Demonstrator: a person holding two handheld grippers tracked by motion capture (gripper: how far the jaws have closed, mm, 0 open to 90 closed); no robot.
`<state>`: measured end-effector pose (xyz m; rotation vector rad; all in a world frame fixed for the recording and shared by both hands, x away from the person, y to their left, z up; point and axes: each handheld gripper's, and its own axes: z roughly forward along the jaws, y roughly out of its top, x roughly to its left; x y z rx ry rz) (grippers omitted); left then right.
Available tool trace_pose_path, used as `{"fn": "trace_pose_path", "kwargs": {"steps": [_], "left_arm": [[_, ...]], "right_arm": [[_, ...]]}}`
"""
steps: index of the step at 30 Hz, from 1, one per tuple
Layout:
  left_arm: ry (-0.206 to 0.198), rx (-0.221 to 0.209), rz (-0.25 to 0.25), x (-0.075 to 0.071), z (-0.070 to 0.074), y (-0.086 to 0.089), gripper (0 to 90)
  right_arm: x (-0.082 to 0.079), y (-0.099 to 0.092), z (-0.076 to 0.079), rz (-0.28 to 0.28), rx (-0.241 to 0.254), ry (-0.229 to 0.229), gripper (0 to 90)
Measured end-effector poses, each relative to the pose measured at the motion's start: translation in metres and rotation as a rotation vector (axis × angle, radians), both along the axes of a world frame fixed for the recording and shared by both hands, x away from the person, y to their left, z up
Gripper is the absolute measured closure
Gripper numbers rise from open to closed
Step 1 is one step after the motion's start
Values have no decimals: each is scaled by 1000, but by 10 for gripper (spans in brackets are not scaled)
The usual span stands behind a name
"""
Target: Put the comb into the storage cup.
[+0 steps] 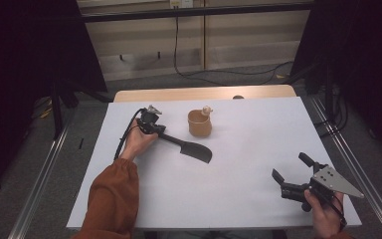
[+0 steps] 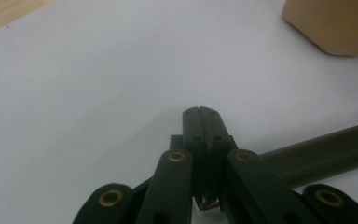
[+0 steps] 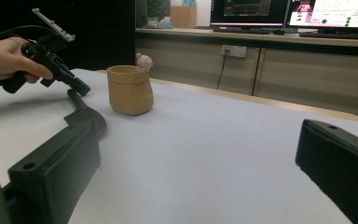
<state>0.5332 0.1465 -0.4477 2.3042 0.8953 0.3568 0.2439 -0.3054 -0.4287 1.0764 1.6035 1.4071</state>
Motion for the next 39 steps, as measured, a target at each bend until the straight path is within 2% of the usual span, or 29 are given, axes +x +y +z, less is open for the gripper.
{"fn": "trace_pose_path", "kwargs": {"steps": [9,12,25,31,33,34,39], "left_arm": [[-19,-22,19,-2,0,9,900],[-53,-34,24,-3,1,11,900],[-48,-11,14,-6,-1,12,900],[-41,-17,15,-7,-1,15,900],[-44,-4,15,-8,-2,15,900],[-42,-17,19,-9,-3,15,900],[-34,-13,2,-10,-2,16,900]], "right_arm": [[0,0,0,0,0,-1,0],[0,0,0,-1,-1,0,0],[0,0,0,-2,0,-1,0],[0,0,0,-2,0,-1,0],[0,0,0,-1,-3,0,0],[0,0,0,0,-1,-1,0],[0,0,0,-3,-2,0,0]]}}
